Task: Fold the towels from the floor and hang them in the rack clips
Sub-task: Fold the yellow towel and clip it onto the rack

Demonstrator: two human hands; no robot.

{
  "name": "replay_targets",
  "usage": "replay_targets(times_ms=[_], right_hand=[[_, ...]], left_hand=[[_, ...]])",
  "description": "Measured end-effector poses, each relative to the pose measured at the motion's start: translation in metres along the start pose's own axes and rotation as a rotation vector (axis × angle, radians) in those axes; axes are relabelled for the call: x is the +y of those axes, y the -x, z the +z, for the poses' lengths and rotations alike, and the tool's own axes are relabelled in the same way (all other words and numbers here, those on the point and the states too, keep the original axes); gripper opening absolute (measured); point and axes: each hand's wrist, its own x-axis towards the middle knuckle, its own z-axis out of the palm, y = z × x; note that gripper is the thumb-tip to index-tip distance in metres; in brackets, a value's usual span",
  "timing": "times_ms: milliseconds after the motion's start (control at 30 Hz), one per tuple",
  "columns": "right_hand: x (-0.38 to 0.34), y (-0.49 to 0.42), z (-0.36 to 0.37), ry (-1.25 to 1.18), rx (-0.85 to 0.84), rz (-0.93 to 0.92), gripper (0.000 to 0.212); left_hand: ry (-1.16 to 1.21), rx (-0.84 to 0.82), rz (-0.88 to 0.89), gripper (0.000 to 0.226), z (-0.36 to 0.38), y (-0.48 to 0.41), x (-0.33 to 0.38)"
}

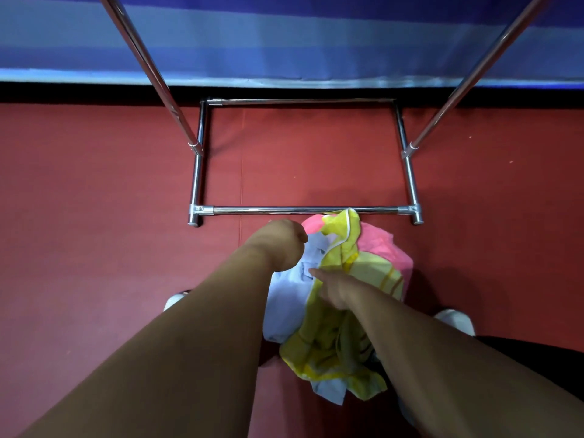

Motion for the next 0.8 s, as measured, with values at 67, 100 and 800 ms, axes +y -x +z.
replay_targets(times_ms=[67,100,800], right_hand=[[0.002,-0.008,0.001,0.222,0.030,-0.027,0.055],[0.003,-0.010,0.001,0.286,0.038,-0.020,0.055],[-0.022,0.184,-0.128,-0.087,0.477,-0.623,0.020]], left_hand=[[-0.001,-0.011,-0.001,0.039,0.003,-0.004,-0.005],[0.002,-0.017,-0.006,0.039,0.004,-0.005,-0.008],[0.240,-0.155,0.274,0.048,-0.034,0.074,0.063]])
